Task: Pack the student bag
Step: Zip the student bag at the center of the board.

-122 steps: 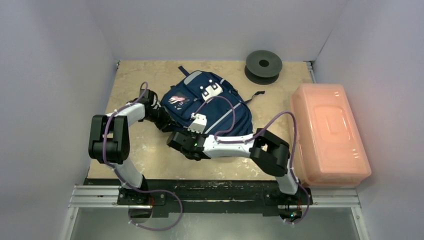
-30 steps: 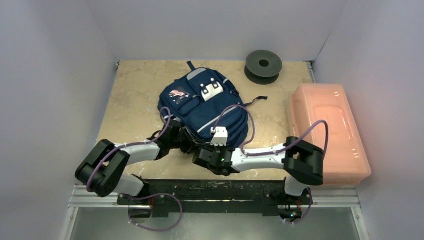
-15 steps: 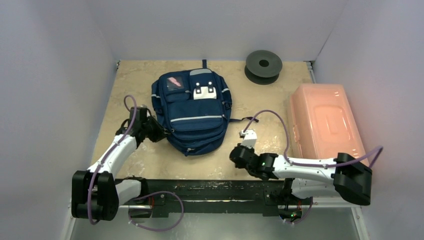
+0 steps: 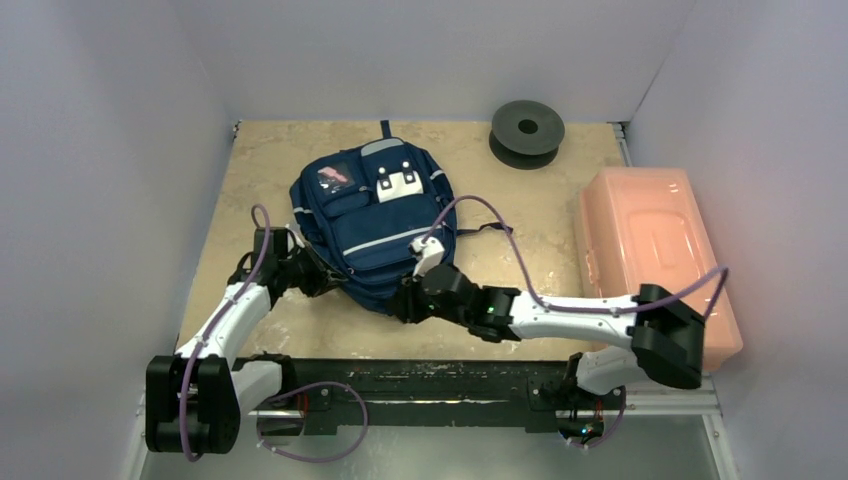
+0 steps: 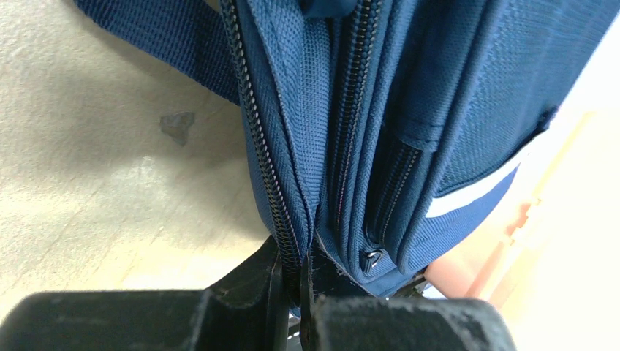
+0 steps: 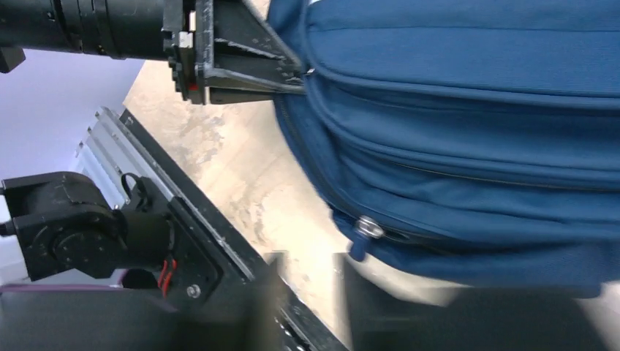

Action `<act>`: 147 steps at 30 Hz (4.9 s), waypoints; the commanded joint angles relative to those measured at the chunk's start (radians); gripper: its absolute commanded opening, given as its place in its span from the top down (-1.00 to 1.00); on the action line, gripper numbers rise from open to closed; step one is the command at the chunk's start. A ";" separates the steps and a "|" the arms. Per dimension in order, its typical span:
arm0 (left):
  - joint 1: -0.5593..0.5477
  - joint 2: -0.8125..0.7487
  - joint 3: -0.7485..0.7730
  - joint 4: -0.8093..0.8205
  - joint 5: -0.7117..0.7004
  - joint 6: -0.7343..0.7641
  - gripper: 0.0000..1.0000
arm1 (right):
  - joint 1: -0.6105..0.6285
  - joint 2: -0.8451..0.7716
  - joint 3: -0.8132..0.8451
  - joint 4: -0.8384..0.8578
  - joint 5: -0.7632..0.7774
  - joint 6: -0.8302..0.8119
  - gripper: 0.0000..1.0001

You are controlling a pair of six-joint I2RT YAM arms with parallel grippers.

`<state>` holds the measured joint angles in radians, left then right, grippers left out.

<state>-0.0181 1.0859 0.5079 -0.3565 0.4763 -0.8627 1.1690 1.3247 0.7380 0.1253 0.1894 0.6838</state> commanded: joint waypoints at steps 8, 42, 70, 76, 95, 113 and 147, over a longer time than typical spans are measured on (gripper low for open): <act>0.003 -0.045 -0.014 0.085 0.104 -0.010 1.00 | 0.069 0.241 0.206 -0.026 0.152 0.019 -0.22; 0.101 0.021 0.159 -0.183 -0.002 0.239 1.00 | 0.093 0.190 0.136 -0.249 0.404 -0.119 0.96; -0.363 -0.577 -0.219 -0.045 -0.163 -0.715 -0.46 | -0.022 -0.036 -0.034 0.019 -0.009 -0.458 1.00; -0.498 -0.265 -0.082 0.110 -0.213 -0.769 -0.57 | -0.004 -0.021 -0.024 0.015 -0.051 -0.526 1.00; -0.453 -0.325 -0.019 -0.200 -0.543 -0.327 1.00 | -0.255 -0.099 -0.313 0.522 -0.703 0.034 1.00; -0.302 -0.457 -0.110 -0.074 -0.090 -0.229 1.00 | -0.094 -0.072 0.000 0.007 -0.219 -0.050 -0.09; -0.302 -0.531 -0.128 -0.115 -0.080 -0.280 1.00 | 0.139 0.357 0.383 -0.321 0.400 -0.095 0.73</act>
<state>-0.3199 0.5827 0.3511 -0.5129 0.3069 -1.1419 1.3106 1.6833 1.0767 -0.1764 0.4797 0.6224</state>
